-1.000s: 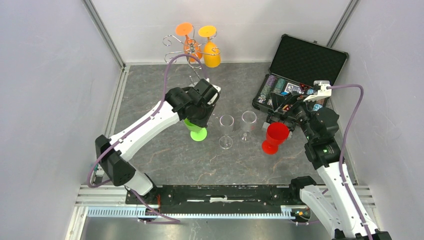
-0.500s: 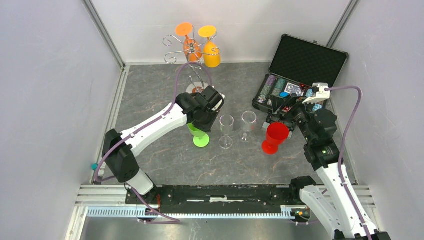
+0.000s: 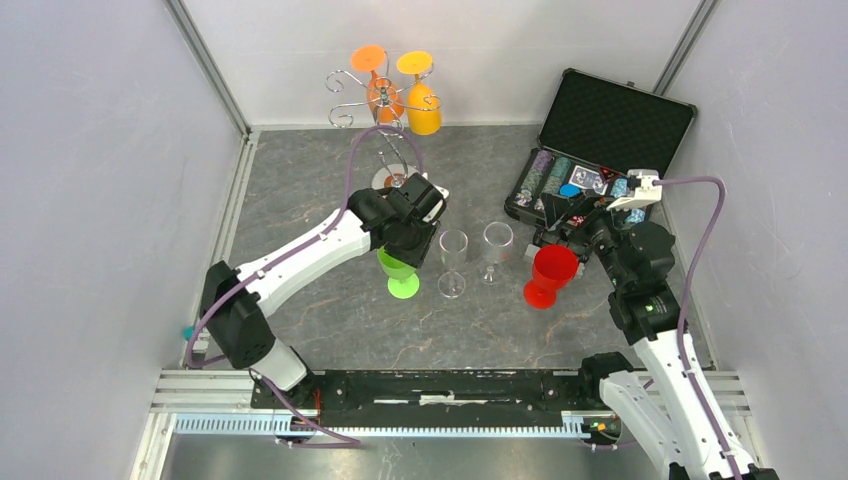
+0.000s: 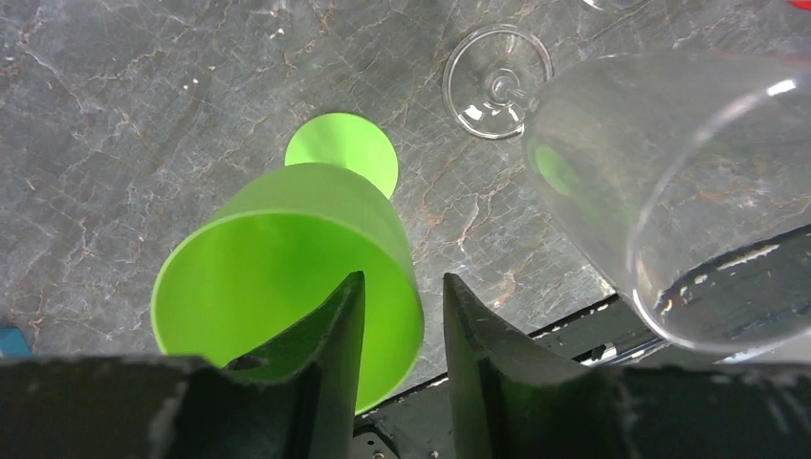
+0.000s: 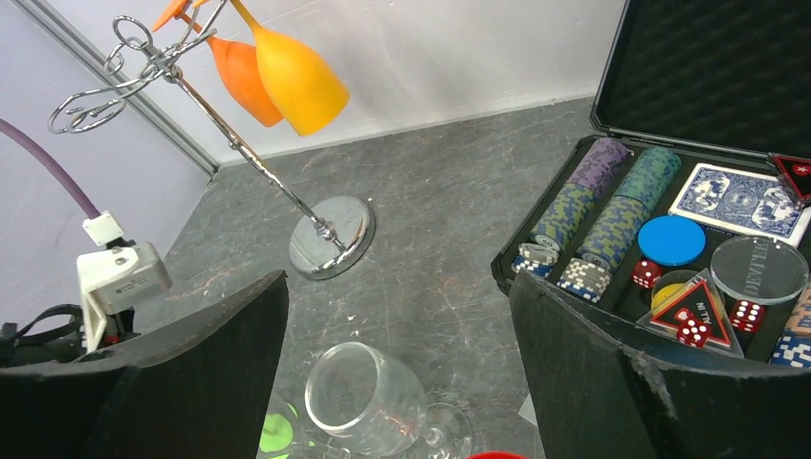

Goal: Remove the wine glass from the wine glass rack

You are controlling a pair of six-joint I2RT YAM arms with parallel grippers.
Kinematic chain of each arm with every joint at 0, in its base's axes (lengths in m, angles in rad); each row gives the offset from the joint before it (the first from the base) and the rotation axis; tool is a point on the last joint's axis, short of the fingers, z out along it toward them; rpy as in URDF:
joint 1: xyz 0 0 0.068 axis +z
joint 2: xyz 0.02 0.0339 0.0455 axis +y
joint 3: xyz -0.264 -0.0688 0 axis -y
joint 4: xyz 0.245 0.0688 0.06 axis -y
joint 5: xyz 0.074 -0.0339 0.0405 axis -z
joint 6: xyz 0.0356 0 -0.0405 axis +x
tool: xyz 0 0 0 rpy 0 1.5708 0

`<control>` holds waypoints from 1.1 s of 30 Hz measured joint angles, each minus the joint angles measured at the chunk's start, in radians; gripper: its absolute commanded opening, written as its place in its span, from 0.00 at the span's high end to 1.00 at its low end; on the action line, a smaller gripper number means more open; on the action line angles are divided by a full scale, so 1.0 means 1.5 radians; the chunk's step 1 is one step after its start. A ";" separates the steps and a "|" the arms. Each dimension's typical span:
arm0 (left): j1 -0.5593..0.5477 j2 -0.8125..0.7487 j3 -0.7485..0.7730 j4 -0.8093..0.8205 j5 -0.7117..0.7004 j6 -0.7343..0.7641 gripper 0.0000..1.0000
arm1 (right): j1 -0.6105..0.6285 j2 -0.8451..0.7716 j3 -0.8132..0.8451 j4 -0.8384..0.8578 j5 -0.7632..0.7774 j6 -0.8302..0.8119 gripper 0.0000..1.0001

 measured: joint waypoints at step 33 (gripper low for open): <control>0.327 -0.065 0.290 0.358 0.114 -0.202 0.19 | 0.000 -0.038 0.000 -0.046 0.005 0.023 0.11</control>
